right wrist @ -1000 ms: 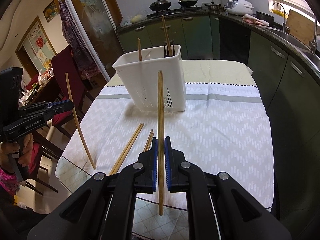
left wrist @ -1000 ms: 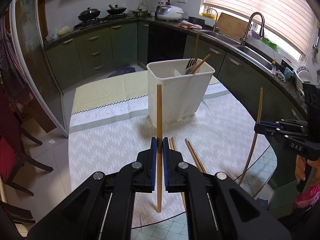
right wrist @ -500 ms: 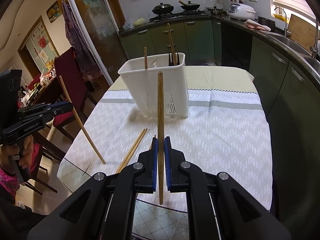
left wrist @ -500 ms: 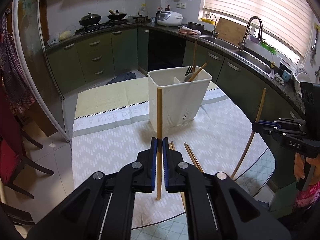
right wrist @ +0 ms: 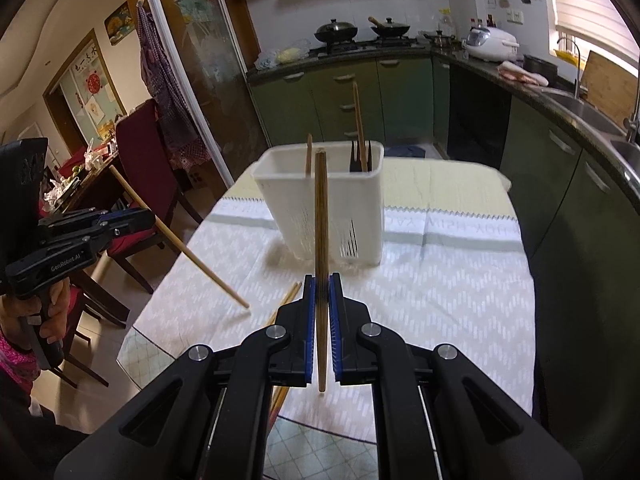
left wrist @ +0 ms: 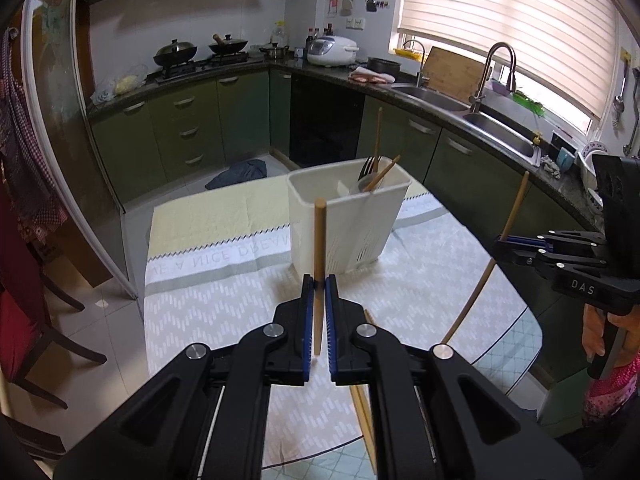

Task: Organize utensils
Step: 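Lift both held chopsticks upright and carry them toward the white basket, then lower both chopsticks into the white basket and open both tools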

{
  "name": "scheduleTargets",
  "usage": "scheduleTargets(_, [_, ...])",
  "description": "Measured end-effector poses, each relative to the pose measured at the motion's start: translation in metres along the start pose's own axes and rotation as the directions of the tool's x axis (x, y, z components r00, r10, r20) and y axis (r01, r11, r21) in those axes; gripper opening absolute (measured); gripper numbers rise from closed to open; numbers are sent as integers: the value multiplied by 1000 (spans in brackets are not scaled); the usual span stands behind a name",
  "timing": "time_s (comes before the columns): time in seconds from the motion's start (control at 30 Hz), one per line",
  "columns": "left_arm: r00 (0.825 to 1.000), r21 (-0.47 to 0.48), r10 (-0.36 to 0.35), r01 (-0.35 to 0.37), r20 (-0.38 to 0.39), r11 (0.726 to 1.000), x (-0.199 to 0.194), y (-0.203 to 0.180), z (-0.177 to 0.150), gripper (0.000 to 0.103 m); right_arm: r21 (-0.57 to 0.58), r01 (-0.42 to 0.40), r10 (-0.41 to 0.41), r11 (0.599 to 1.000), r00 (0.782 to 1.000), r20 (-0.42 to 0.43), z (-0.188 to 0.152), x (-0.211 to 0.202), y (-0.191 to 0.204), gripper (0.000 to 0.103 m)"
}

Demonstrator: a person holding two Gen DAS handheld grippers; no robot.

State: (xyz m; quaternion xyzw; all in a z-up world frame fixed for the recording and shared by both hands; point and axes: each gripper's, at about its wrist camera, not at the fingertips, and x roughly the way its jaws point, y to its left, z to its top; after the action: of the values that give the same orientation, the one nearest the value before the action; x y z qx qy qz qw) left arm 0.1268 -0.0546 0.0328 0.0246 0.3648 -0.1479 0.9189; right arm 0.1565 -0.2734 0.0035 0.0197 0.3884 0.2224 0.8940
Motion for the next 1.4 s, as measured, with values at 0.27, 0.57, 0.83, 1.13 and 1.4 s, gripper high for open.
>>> scheduleTargets(0.27, [996,15,-36,35,84,999,-33,-10,46,6,-9,6,-5,1000,995,101,51,-35,0,8])
scheduleTargets(0.57, [976,33,-31,25,214,999,-66,-23,118,6,27,-12,5,1000,973,231,128,-66,-5,8])
scheduleTargets(0.83, [961,3,-15,14,276,1000,-42,-13,157,6,63,34,-53,997,948,314,181,-54,-13,8])
scheduleTargets(1.13, [966,-29,-4,12,258,1000,17,1,159,6,73,70,-85,995,968,237,177,19,-19,8])
scheduleTargets(1.4, [989,-19,7,-5,147,1000,58,2,136,6,54,90,-97,995,982,160,158,59,-19,8])
